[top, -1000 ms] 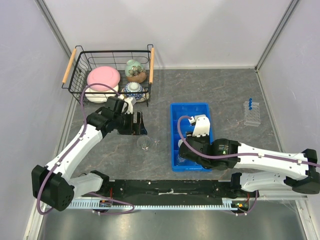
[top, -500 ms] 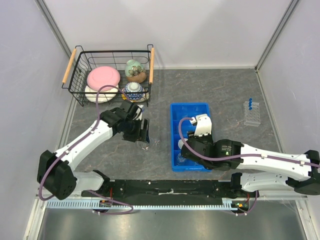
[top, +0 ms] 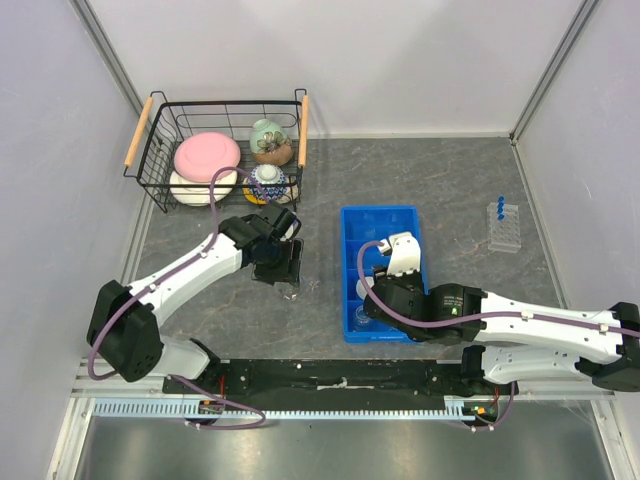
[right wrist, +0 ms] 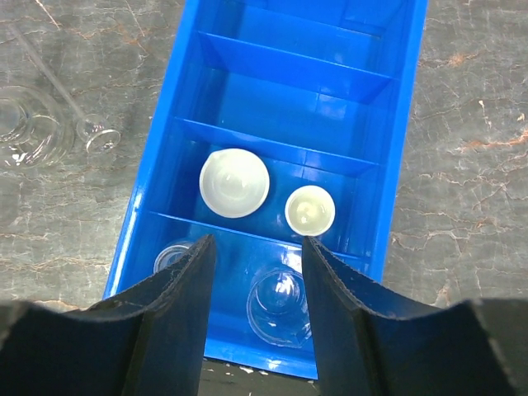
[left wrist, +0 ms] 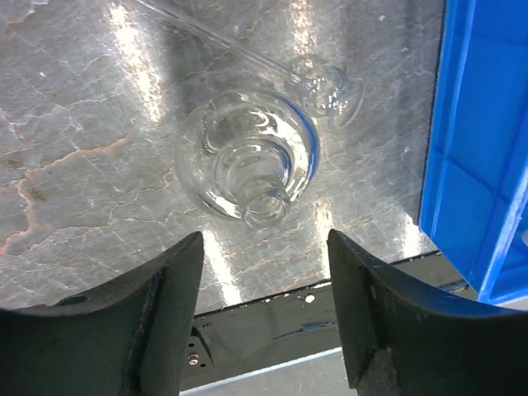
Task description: Organize the chemistry lab equipment
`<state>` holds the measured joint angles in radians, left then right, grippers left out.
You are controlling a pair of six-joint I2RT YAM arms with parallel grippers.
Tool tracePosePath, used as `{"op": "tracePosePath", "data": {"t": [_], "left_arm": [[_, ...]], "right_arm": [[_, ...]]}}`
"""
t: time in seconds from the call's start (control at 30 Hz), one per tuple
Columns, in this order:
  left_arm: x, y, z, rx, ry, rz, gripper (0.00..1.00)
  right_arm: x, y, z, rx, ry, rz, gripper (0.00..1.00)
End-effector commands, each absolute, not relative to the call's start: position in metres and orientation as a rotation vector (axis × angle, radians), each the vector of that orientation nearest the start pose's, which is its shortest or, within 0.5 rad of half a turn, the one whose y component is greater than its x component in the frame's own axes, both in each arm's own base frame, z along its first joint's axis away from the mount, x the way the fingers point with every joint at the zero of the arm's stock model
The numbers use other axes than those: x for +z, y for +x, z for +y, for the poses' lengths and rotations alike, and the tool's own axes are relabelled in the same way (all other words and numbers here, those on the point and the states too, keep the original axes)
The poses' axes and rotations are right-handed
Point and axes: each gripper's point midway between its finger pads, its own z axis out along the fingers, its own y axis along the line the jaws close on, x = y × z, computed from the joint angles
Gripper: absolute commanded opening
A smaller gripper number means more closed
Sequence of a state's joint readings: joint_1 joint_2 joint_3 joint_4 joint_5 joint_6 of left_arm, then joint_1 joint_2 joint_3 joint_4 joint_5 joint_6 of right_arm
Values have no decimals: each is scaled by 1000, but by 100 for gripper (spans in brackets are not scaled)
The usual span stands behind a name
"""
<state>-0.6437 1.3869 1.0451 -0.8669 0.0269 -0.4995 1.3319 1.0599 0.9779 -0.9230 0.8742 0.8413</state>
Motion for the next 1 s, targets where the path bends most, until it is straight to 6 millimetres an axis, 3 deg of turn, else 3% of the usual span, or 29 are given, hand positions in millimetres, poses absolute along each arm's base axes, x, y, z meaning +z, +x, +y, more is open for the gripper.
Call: {"op": "tracePosePath", "data": {"t": [0.0, 0.23, 0.97], "left_arm": [[107, 221, -184, -242, 147, 2795, 66], [98, 225, -186, -219, 156, 2811, 57], [86, 235, -197, -201, 200, 2831, 47]], "right_arm": [[197, 169, 199, 121, -225, 2108, 53], [196, 169, 197, 122, -222, 2113, 53], [190, 169, 191, 126, -206, 2125, 50]]}}
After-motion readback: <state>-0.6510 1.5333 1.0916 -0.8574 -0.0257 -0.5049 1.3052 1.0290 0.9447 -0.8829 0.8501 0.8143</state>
